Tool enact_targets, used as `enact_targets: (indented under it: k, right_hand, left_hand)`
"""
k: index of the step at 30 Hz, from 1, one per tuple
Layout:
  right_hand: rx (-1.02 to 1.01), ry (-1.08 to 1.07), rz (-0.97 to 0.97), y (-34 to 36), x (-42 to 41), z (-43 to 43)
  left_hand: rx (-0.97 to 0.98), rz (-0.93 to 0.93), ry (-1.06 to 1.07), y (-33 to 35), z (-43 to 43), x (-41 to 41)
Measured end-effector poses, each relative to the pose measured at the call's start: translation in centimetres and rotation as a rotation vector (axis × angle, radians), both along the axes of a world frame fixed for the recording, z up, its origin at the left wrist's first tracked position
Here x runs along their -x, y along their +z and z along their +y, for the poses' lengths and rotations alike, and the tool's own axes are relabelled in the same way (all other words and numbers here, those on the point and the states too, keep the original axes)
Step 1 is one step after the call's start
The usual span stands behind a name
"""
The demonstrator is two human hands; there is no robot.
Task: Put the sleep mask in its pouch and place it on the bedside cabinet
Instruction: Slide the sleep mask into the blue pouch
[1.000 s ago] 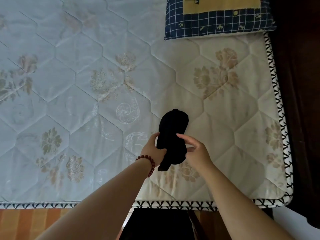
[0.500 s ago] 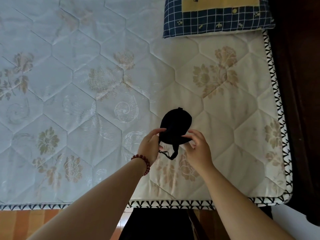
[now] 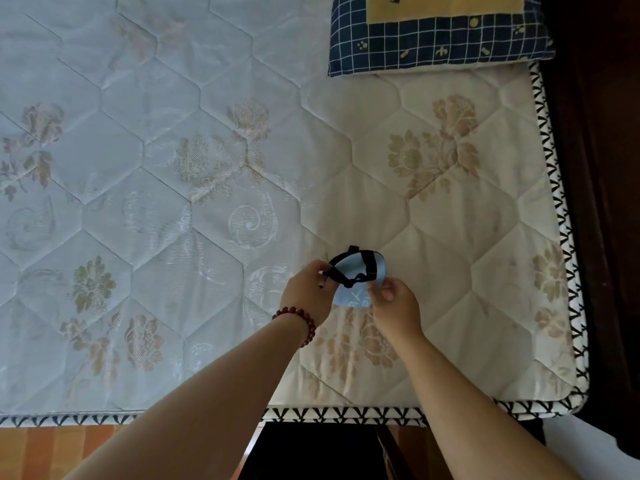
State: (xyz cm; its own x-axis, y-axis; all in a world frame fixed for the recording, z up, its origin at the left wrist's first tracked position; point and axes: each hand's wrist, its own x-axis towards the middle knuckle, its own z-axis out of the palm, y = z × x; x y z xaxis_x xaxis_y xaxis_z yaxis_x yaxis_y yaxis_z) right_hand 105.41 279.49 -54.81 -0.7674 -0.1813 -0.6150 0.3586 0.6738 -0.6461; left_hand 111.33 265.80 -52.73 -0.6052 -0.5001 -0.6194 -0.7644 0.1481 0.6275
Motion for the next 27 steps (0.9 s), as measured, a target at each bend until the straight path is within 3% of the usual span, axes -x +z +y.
enact_targets:
  k: [7, 14, 21, 27]
  right_hand:
    - [-0.115, -0.113, 0.0, -0.7, 0.2, -0.6]
    - [-0.137, -0.072, 0.011, -0.7, 0.3, -1.1]
    - [-0.008, -0.228, -0.089, -0.4, 0.4, -1.7]
    - [0.197, -0.306, -0.203, 1.8, 1.1, -2.1]
  left_hand:
    - [0.04, -0.175, -0.023, -0.9, 0.0, 0.5]
    - [0.067, -0.19, -0.022, -1.5, -0.6, 0.6]
    - [-0.06, -0.177, 0.019, -1.1, -0.7, 1.3]
    - [-0.266, -0.119, 0.245, 1.3, -0.6, 2.1]
